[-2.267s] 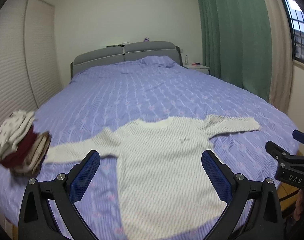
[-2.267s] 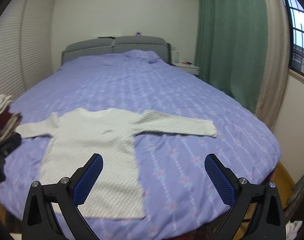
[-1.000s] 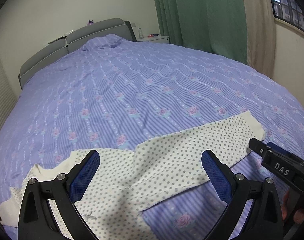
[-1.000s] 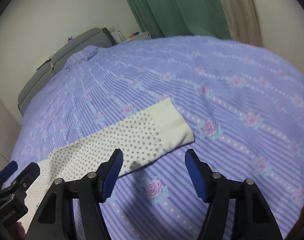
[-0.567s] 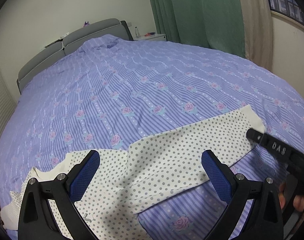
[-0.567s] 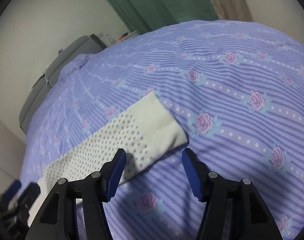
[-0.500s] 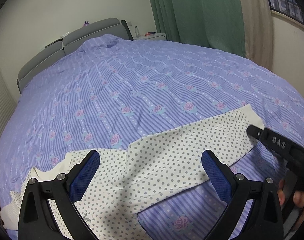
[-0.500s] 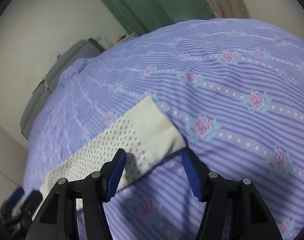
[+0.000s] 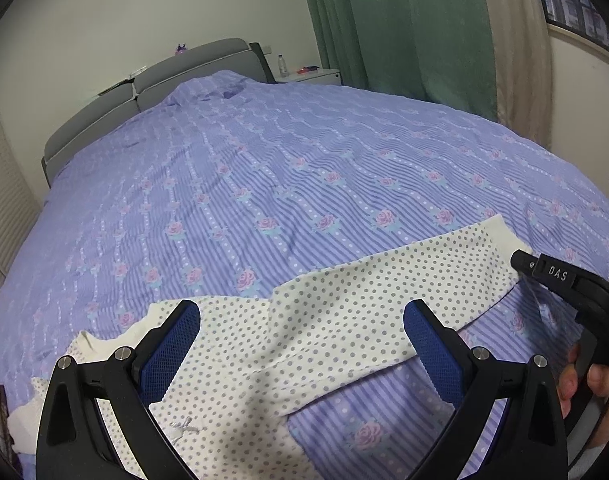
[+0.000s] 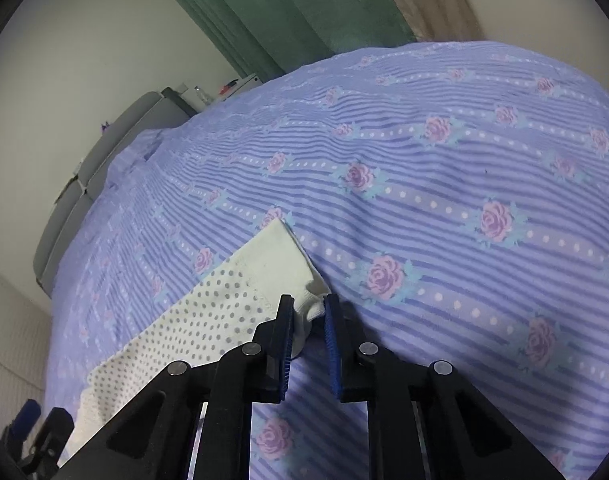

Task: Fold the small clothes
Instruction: 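Move the right tool to the cuff of the sleeve nearest it, then grasp the sleeve cuff with the right tool and lift it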

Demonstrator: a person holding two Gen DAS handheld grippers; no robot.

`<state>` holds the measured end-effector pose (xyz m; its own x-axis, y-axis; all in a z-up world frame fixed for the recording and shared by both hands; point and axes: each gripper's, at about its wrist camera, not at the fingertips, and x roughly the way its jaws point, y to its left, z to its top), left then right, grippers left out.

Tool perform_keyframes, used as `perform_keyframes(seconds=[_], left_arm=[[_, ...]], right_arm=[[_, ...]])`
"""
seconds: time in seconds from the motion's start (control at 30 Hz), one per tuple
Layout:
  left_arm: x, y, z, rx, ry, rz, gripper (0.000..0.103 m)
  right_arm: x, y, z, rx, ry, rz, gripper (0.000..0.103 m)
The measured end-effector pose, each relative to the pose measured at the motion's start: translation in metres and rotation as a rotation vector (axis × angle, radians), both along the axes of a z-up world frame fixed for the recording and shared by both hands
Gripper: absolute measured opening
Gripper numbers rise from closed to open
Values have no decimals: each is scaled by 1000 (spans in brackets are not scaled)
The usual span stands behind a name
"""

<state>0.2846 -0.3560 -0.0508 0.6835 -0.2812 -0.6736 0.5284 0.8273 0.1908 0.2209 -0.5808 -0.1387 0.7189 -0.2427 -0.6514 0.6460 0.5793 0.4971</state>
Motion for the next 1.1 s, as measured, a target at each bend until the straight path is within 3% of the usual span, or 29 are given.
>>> perform_keyframes(seconds=[0.13, 0.27, 0.47, 0.57, 0.9, 1.1], left_arm=[[-2, 23, 6, 2, 6, 42, 103], [-3, 64, 15, -1, 5, 108, 103], [2, 132, 33, -43, 18, 232, 103], [1, 163, 42, -71, 20, 289, 103], [-11, 277, 62, -125, -5, 480, 103], [-15, 322, 52, -104, 7, 560, 103]], right_arm=[[0, 6, 19, -48, 0, 17, 14], [4, 26, 62, -159, -16, 80, 14], [25, 86, 137, -310, -72, 289, 14], [37, 120, 160, -345, -100, 379, 14], [79, 253, 201, -446, -134, 688, 14], [110, 333, 186, -445, -91, 877, 14]])
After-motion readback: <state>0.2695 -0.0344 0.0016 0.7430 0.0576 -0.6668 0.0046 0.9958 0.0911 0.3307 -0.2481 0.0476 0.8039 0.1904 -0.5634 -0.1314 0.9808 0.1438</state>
